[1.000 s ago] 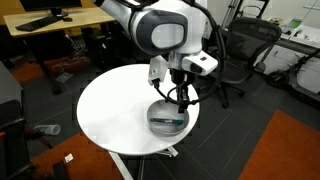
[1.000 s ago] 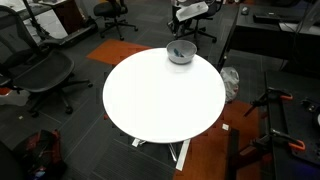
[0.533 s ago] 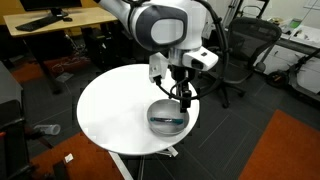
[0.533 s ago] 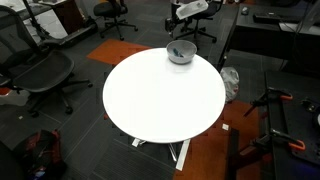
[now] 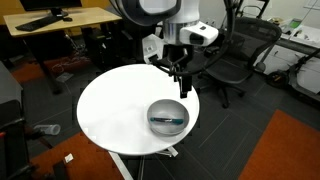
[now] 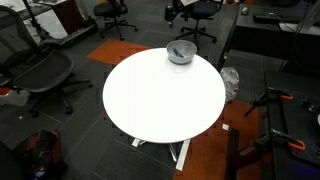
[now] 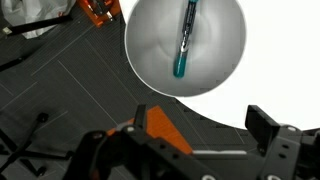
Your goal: Put the marker inside the bowl then put it back on the table
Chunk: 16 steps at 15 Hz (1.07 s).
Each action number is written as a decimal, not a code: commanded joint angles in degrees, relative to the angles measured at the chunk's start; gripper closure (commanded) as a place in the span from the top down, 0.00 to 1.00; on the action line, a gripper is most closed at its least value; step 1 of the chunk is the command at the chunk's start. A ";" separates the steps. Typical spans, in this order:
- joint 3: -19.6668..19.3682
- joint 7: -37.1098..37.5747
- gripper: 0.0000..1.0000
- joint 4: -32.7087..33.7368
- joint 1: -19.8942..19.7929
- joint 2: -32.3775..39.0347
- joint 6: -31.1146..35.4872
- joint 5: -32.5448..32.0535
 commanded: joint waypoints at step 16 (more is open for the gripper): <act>1.91 -3.25 1.00 -16.21 -0.45 -9.28 8.16 -1.07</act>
